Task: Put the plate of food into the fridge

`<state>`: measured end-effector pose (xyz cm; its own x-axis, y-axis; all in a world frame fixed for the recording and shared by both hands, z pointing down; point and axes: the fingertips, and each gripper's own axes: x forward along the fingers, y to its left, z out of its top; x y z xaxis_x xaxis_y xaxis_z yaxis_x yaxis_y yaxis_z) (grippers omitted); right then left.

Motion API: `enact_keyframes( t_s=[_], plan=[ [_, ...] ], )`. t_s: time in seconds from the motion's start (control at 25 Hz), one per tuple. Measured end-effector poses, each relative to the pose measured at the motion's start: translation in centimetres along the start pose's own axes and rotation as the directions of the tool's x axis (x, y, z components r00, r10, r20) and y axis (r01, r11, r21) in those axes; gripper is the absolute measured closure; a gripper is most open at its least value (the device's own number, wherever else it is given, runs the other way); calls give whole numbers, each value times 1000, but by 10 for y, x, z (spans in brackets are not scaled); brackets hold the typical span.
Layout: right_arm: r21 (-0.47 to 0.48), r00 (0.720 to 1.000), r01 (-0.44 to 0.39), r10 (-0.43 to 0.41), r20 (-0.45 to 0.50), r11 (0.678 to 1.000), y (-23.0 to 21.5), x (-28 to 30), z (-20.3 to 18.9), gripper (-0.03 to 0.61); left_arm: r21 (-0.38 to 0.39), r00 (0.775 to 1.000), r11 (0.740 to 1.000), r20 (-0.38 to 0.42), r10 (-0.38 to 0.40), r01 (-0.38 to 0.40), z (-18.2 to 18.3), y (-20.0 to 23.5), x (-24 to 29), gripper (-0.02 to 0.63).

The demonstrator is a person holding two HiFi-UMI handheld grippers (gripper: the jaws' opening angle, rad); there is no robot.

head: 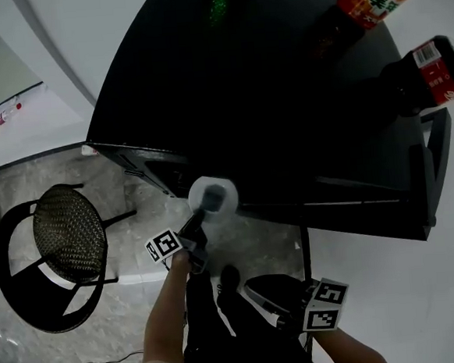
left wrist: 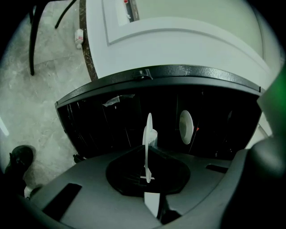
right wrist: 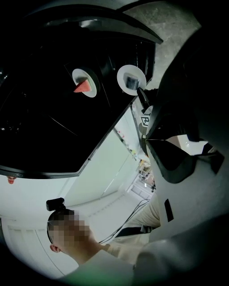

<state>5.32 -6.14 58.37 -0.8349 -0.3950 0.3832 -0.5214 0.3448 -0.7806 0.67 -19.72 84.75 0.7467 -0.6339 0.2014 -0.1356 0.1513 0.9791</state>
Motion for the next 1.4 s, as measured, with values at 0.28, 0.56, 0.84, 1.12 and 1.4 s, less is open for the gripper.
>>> enact_keyframes(
  t_s=[0.28, 0.56, 0.84, 1.12, 1.4],
  plan=[
    [-43, 999, -34, 32, -38, 999, 7, 14, -20, 557, -17, 999, 1000, 32, 12, -12, 1, 24, 16, 600],
    [-12, 999, -24, 23, -38, 1000, -4, 8, -29, 557, -31, 998, 999, 68, 15, -13, 8, 37, 34, 598],
    [5, 999, -20, 20, -48, 1000, -11, 6, -37, 557, -52, 993, 998, 115, 29, -23, 16, 48, 46, 600],
    [17, 998, -21, 22, -56, 1000, -17, 5, -39, 557, -77, 985, 997, 172, 34, -21, 25, 56, 53, 600],
    [22, 997, -17, 18, -73, 1000, -21, 7, -41, 557, -100, 977, 995, 210, 33, -12, 32, 59, 60, 600]
  ],
)
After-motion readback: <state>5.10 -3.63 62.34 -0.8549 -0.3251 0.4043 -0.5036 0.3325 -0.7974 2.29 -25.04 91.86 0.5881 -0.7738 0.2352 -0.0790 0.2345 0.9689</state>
